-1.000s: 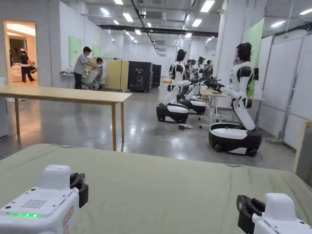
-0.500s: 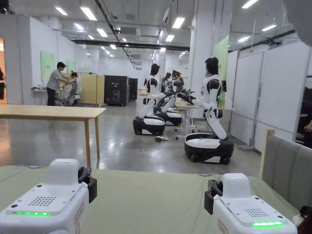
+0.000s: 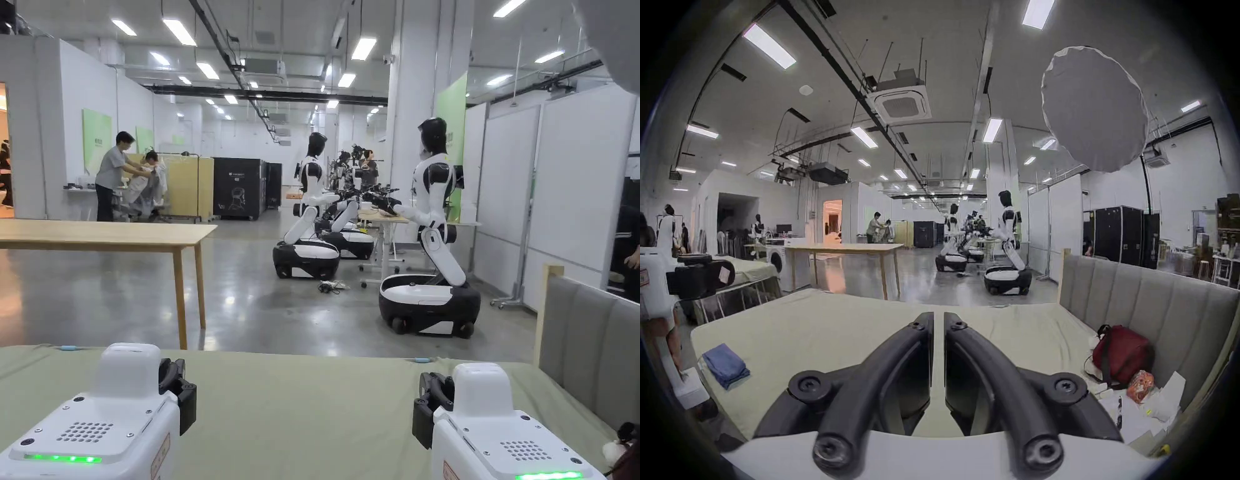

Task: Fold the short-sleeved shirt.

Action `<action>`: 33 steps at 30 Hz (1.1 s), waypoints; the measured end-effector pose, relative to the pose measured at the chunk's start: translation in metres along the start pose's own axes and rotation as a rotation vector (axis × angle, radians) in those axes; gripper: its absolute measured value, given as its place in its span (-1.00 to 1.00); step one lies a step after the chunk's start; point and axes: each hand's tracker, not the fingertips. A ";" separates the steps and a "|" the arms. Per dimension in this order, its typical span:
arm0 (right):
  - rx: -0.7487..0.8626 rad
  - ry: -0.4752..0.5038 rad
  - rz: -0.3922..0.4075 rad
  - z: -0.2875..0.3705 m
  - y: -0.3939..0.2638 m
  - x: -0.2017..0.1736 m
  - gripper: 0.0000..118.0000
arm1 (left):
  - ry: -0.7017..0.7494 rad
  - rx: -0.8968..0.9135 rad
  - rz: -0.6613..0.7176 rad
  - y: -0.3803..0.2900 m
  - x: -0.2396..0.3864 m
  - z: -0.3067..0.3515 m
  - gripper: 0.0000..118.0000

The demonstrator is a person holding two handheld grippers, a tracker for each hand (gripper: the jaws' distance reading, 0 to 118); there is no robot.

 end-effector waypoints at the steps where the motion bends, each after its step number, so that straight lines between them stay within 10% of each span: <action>1: -0.001 -0.001 0.003 0.000 0.000 -0.001 -0.78 | 0.002 -0.001 -0.001 0.000 0.000 0.000 -0.81; 9: 0.006 -0.007 0.023 0.002 0.002 -0.006 -0.68 | 0.017 0.019 -0.005 0.003 -0.002 0.005 -0.64; 13: 0.002 0.003 0.030 0.003 0.004 -0.008 -0.19 | 0.015 0.019 0.000 0.003 -0.003 0.006 0.36; 17: 0.025 -0.008 0.063 0.005 0.004 -0.015 0.24 | 0.013 0.032 0.003 0.003 -0.003 0.007 0.95; 33: -0.027 0.039 -0.017 0.005 0.015 -0.025 0.40 | 0.028 0.084 0.006 0.011 -0.004 0.018 1.00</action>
